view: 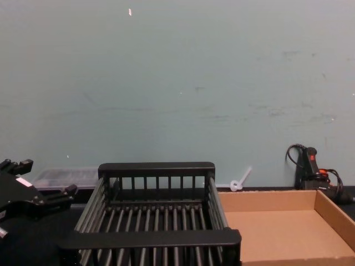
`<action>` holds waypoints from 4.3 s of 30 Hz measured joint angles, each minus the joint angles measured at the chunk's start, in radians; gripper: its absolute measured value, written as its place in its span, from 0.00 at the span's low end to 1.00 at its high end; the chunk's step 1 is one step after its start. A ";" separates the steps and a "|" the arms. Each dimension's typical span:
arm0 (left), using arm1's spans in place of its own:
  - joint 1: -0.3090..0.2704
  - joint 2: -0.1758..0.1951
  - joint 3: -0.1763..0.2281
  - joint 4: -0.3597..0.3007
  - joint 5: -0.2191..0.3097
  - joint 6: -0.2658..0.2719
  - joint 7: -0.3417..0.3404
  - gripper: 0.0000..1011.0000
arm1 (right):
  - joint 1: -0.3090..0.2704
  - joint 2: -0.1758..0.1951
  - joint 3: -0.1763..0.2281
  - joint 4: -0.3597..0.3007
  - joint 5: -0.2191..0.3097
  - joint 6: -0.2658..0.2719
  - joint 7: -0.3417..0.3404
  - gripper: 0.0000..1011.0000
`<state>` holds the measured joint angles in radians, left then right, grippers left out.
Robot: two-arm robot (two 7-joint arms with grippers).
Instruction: Pick up the white tape and place it into the black box , Pick up the silver tape and place it into the brown box.
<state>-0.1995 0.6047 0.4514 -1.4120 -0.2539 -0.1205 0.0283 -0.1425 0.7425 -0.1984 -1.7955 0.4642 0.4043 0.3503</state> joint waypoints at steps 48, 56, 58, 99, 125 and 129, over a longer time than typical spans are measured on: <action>0.000 0.000 0.000 0.000 0.000 0.000 0.000 0.99 | 0.018 -0.004 -0.043 0.067 0.017 0.026 0.017 0.99; 0.000 0.000 0.000 0.000 0.000 0.000 0.000 0.99 | 0.020 -0.001 -0.049 0.067 0.017 0.032 0.019 0.99; 0.000 0.000 0.000 0.000 0.000 0.000 0.000 0.99 | 0.021 -0.001 -0.050 0.068 0.017 0.035 0.018 0.99; 0.000 0.000 0.000 0.000 0.000 0.000 0.000 0.99 | 0.021 -0.001 -0.050 0.067 0.016 0.037 0.017 0.68; 0.000 0.000 0.000 0.000 0.000 0.000 0.000 0.99 | 0.021 -0.001 -0.050 0.067 0.016 0.036 0.017 0.10; 0.000 0.000 0.000 0.000 0.000 0.000 0.000 0.99 | 0.021 -0.001 -0.050 0.067 0.016 0.036 0.017 0.09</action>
<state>-0.1996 0.6047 0.4514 -1.4119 -0.2539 -0.1205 0.0283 -0.1214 0.7419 -0.2486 -1.7289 0.4806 0.4403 0.3676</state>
